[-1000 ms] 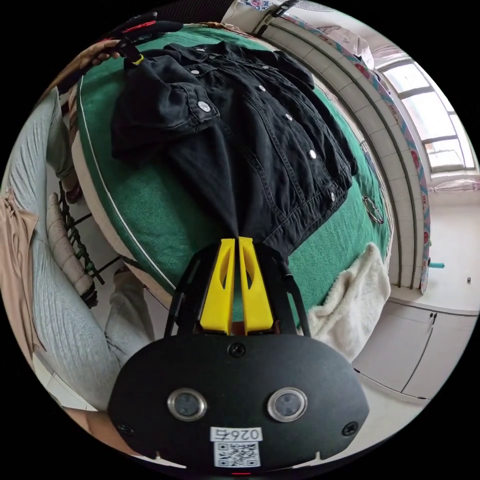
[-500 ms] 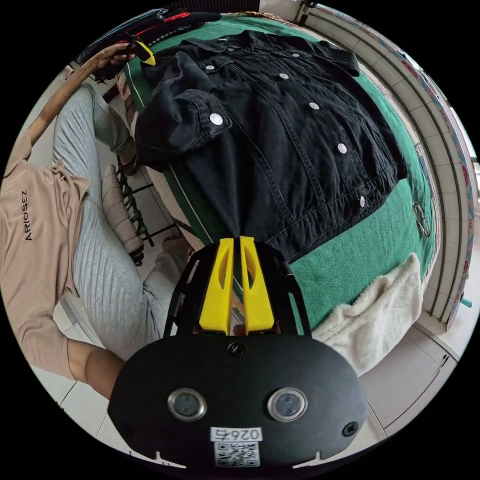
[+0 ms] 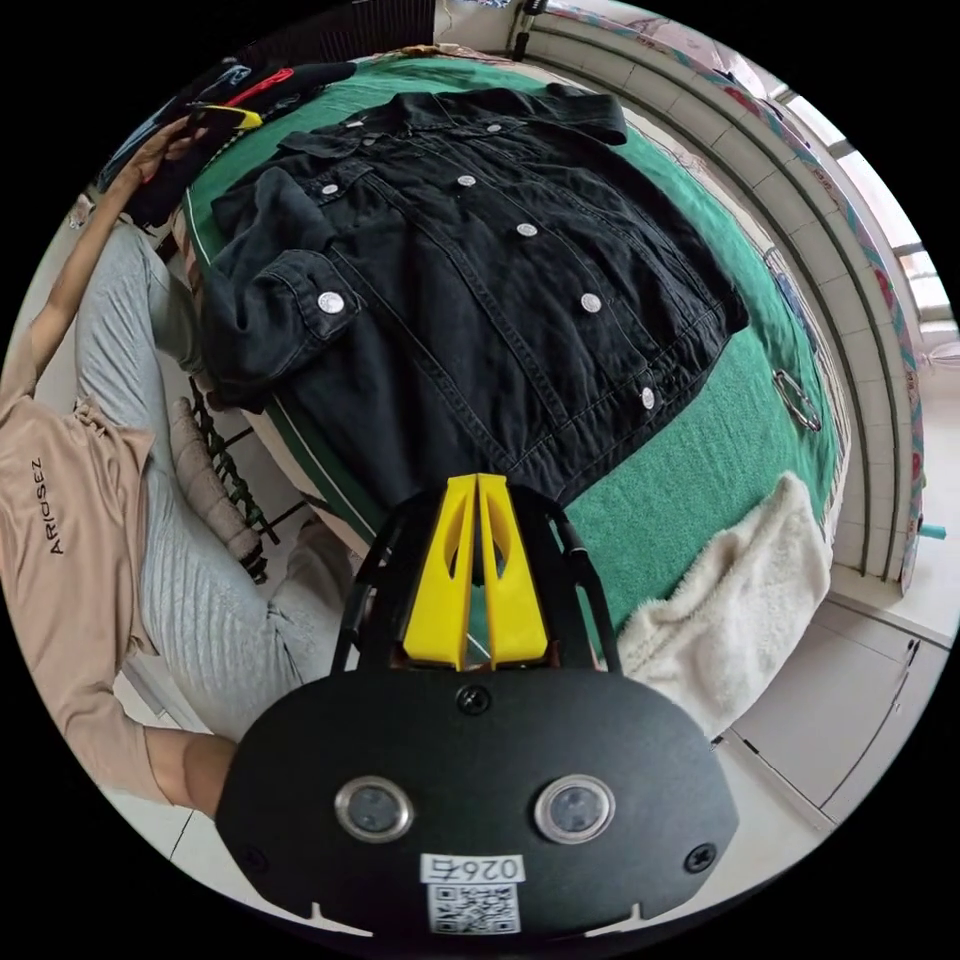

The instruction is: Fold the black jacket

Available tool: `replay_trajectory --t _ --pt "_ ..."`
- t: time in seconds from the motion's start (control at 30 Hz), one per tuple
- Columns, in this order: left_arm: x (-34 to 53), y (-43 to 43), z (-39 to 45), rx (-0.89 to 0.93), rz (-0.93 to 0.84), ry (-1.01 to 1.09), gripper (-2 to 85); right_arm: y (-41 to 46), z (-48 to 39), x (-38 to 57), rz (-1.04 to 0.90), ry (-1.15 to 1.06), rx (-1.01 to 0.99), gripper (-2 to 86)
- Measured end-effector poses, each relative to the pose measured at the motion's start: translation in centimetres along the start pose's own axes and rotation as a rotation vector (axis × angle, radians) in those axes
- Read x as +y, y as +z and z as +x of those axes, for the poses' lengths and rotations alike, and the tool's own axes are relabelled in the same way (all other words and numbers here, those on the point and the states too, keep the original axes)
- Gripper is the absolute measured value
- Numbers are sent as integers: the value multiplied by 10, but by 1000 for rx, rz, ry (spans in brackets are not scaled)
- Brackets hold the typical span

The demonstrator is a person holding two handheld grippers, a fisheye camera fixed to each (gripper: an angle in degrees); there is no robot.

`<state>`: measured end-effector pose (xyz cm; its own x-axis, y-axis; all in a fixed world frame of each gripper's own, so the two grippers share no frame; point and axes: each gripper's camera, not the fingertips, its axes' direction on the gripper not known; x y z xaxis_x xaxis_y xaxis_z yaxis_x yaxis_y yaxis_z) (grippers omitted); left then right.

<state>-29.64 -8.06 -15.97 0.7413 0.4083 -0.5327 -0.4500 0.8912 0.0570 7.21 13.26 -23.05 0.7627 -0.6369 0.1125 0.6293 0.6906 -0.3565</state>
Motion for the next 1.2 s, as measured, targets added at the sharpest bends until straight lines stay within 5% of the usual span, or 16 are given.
replay_trajectory --t 0.2,0.37,0.43,0.53,0.73,0.8,0.87,0.93,1.2 --pt "21 -34 126 -98 383 457 -10 -54 -29 23 359 -46 78 -13" --pt "74 -56 198 182 850 686 -8 -112 -71 93 1061 36 138 -9" --pt "65 -40 213 273 721 707 -6 -110 -76 88 990 0 34 -2" --pt "46 15 247 106 350 725 4 -88 -92 75 838 -57 -124 37" --pt "53 141 277 -194 -31 767 219 -36 -124 47 696 43 -60 87" --pt "52 170 271 -214 -132 708 209 -23 -121 28 625 58 -121 90" --pt "53 189 267 -134 -264 669 110 -9 -116 5 468 53 -281 48" --pt "57 177 274 -78 -233 697 37 -8 -118 0 415 96 -357 29" --pt "71 106 319 5 -16 904 -1 -99 -234 38 651 38 246 -13"
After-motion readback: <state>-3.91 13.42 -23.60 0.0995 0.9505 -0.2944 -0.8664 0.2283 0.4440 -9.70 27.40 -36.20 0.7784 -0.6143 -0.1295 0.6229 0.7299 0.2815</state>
